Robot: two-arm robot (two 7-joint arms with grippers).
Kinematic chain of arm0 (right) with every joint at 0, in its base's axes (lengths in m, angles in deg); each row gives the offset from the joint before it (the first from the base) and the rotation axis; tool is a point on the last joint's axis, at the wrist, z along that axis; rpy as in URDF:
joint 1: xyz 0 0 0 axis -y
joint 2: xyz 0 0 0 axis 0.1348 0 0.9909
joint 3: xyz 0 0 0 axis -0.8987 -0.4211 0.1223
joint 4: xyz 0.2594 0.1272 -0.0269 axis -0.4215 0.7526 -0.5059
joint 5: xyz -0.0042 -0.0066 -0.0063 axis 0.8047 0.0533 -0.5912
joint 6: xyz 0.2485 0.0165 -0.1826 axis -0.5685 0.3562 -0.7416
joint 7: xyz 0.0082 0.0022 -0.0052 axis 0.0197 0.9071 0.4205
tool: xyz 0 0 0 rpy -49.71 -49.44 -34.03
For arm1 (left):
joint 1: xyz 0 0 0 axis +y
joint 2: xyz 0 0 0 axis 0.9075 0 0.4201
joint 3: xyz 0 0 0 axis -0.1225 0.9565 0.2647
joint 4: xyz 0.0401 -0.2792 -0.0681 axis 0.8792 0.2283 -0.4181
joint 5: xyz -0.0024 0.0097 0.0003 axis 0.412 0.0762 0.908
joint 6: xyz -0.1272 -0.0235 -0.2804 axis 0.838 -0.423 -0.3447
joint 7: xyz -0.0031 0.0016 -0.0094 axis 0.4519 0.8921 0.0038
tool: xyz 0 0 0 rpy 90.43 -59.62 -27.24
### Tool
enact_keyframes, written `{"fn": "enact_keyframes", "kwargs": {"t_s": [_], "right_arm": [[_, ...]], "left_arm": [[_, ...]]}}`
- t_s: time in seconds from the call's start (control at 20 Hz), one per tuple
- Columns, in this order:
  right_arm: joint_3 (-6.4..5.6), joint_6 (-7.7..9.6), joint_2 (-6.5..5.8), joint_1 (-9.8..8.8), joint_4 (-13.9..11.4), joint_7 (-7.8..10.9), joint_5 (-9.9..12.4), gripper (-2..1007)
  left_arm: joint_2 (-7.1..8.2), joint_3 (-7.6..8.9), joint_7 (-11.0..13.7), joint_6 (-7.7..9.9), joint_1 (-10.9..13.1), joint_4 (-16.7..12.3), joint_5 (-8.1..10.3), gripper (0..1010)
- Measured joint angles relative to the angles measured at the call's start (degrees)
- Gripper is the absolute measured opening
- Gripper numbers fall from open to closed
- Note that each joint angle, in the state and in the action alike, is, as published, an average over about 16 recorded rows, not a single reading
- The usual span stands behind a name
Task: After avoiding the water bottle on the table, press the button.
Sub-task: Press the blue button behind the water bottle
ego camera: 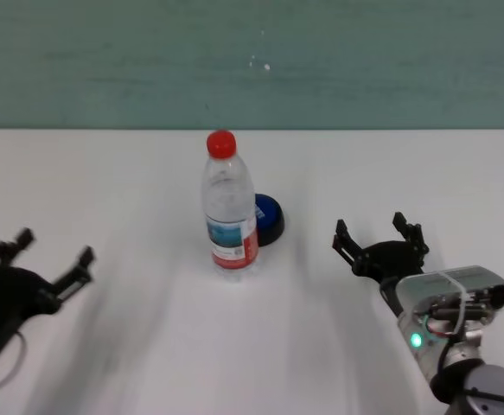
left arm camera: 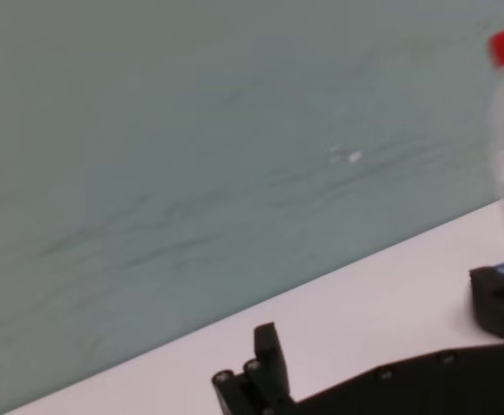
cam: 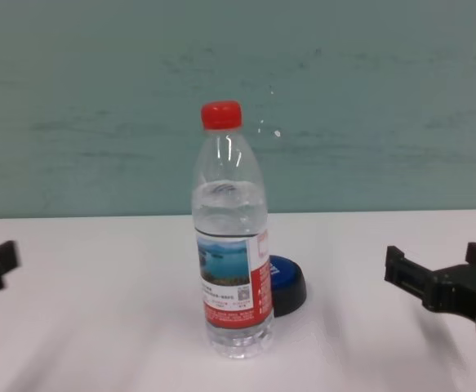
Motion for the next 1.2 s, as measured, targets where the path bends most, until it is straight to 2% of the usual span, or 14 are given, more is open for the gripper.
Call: {"fn": "enact_keyframes", "kwargs": {"t_s": [0.25, 0.5, 0.85, 1.2], "right_arm": [[0.00, 0.00, 0.00, 0.00, 0.0, 0.00, 0.0, 1004], [0.00, 0.00, 0.00, 0.00, 0.0, 0.00, 0.0, 1004], [0.00, 0.00, 0.01, 0.00, 0.0, 0.00, 0.0, 1004], [0.00, 0.00, 0.00, 0.00, 0.0, 0.00, 0.0, 1004]], "left_arm": [[0.68, 0.82, 1.1, -0.13, -3.5, 4.4, 1.71, 1000], [0.77, 0.29, 1.8, 0.08, -8.2, 9.4, 2.66, 1000], [0.51, -2.10, 3.2, -0.10, -14.8, 16.0, 3.51, 1000], [-0.10, -5.08, 4.2, -1.12, -20.4, 21.8, 3.26, 1000]]}}
